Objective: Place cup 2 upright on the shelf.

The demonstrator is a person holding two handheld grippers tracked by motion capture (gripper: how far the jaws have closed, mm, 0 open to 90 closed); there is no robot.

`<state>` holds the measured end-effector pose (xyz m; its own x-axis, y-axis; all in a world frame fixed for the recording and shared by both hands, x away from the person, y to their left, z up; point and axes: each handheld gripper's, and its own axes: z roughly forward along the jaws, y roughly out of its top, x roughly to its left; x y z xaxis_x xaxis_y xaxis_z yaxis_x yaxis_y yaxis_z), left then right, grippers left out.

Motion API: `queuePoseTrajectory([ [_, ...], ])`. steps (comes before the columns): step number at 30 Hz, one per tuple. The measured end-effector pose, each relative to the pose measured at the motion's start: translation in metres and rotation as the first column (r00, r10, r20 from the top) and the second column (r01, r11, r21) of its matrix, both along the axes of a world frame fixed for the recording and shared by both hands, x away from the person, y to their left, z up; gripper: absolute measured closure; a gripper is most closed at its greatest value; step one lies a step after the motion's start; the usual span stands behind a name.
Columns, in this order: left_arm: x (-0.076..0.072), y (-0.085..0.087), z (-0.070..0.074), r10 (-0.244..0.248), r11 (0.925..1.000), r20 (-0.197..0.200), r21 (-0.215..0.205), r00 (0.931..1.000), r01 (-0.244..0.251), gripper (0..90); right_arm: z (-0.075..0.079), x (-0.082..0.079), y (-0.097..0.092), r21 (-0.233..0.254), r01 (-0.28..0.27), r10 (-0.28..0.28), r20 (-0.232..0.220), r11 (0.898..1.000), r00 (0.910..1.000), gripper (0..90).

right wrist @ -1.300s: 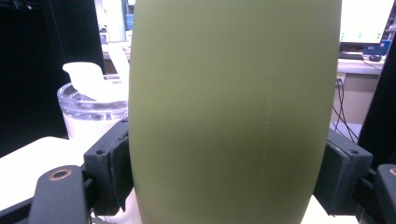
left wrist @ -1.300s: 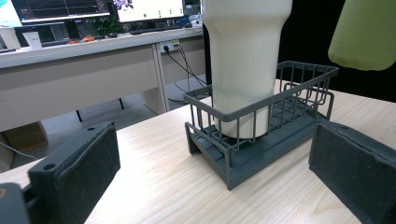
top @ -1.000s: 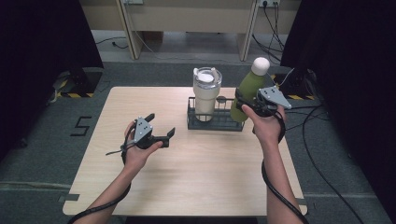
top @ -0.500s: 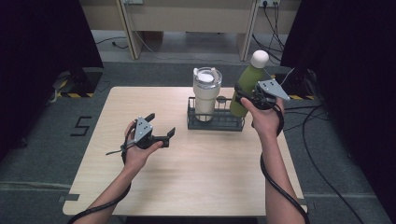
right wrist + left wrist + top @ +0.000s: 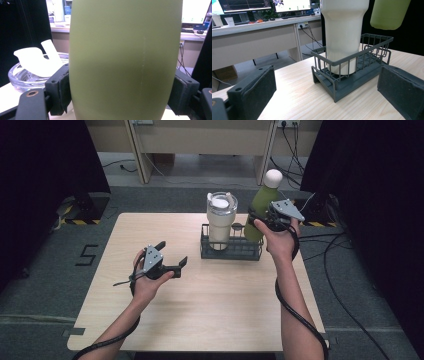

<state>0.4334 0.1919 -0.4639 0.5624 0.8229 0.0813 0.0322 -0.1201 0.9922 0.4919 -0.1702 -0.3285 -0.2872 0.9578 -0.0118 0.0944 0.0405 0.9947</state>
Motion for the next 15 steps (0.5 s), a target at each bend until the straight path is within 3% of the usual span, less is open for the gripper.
queuePoseTrajectory([
  [15,0.0,0.001,-0.001,0.0,1.0,-0.002,-0.002,1.0,0.0,1.2,-0.004,0.016,0.008,-0.01,0.006,-0.006,-0.02,1.0,0.9998,21.2],
])
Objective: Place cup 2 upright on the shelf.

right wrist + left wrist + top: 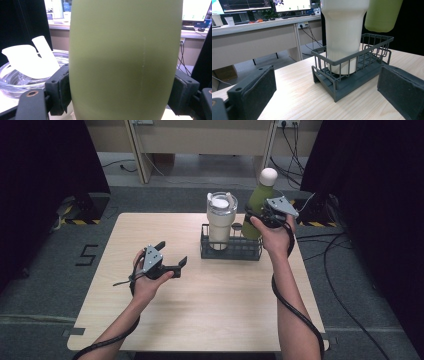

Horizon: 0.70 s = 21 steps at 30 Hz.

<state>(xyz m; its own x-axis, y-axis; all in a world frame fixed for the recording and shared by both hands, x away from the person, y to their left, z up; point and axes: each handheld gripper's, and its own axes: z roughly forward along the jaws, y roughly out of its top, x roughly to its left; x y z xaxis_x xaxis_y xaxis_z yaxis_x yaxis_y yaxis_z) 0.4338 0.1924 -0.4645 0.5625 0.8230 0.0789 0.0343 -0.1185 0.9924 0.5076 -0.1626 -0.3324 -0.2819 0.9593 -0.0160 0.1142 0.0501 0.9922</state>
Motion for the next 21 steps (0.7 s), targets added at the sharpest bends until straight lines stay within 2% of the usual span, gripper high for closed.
queuePoseTrajectory([
  [21,0.0,0.001,0.0,0.001,1.0,-0.001,-0.001,1.0,-0.001,1.2,-0.013,0.017,0.01,-0.011,0.006,-0.007,-0.044,1.0,0.999,21.2],
])
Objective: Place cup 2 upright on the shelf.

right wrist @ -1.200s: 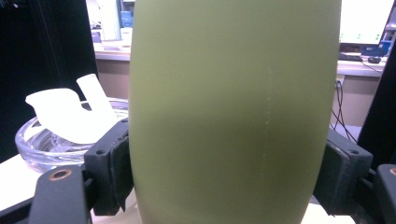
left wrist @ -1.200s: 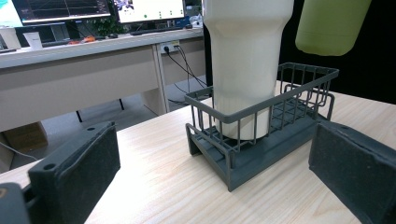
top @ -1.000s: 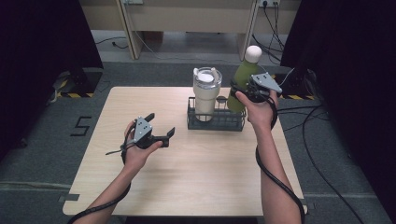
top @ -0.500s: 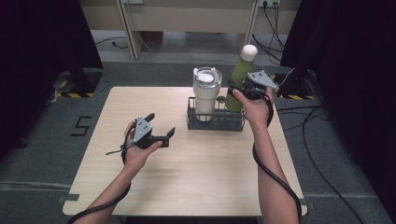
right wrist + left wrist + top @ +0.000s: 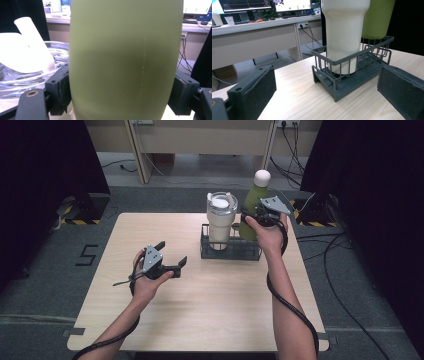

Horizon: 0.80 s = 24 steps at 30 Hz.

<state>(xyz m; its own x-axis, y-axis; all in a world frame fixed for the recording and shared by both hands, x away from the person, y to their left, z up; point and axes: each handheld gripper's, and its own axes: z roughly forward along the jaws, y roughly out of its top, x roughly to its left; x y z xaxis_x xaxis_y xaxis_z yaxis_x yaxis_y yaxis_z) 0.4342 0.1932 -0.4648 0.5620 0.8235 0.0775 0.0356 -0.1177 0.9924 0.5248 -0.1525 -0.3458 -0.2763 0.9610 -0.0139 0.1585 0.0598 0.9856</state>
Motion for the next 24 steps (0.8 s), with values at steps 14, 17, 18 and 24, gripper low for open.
queuePoseTrajectory([
  [14,0.0,0.001,0.0,0.001,1.0,-0.002,0.0,1.0,-0.001,1.2,-0.01,0.007,0.003,-0.011,0.005,-0.005,-0.024,1.0,0.9997,21.2],
  [17,0.0,0.0,-0.001,0.001,1.0,-0.002,0.0,1.0,-0.001,1.3,-0.013,0.009,0.004,-0.012,0.006,-0.007,-0.03,1.0,0.9995,21.2],
  [18,0.0,0.0,-0.001,0.0,1.0,-0.002,0.0,1.0,0.0,1.3,-0.014,0.009,0.004,-0.014,0.006,-0.007,-0.031,1.0,0.9995,21.2],
  [24,0.001,0.0,-0.001,0.001,1.0,-0.002,0.001,1.0,-0.001,1.2,-0.02,0.011,0.006,-0.021,0.007,-0.008,-0.044,1.0,0.999,21.2],
])
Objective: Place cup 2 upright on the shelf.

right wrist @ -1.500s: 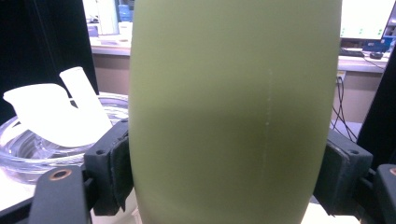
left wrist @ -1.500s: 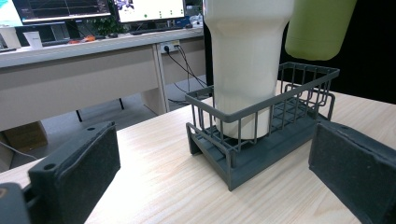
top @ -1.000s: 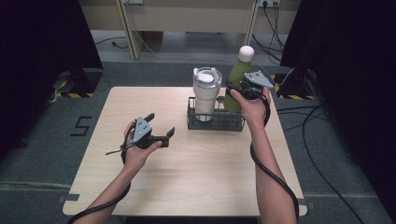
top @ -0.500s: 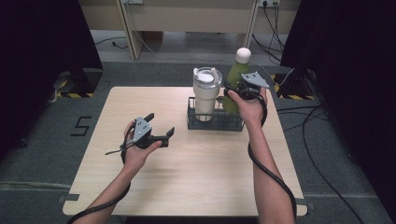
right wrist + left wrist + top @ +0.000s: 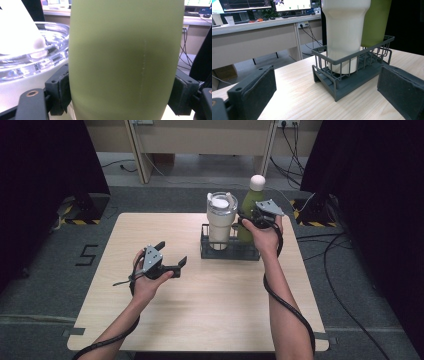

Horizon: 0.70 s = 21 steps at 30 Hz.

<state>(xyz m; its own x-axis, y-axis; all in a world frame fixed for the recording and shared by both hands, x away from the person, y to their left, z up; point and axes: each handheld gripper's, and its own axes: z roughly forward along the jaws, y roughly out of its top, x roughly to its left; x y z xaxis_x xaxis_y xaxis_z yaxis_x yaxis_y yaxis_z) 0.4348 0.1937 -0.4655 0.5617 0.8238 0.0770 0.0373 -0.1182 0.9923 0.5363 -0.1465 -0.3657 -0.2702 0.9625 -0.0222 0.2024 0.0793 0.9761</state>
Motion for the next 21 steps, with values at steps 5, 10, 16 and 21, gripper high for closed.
queuePoseTrajectory([
  [5,0.0,0.0,0.0,0.0,1.0,0.0,-0.001,1.0,0.0,1.2,-0.005,0.003,0.002,-0.008,0.002,-0.002,-0.012,1.0,0.9999,21.2],
  [10,0.0,0.001,0.0,0.001,1.0,-0.001,-0.002,1.0,-0.001,1.2,-0.012,0.005,0.003,-0.014,0.005,-0.005,-0.023,1.0,0.9997,21.2],
  [16,0.0,0.001,0.0,0.001,1.0,-0.001,-0.001,1.0,-0.001,1.2,-0.019,0.006,0.003,-0.022,0.007,-0.008,-0.038,1.0,0.9993,21.2],
  [21,0.0,0.0,-0.001,-0.001,1.0,-0.004,-0.001,1.0,0.001,1.2,-0.024,0.007,0.003,-0.029,0.009,-0.01,-0.05,1.0,0.9987,21.2],
])
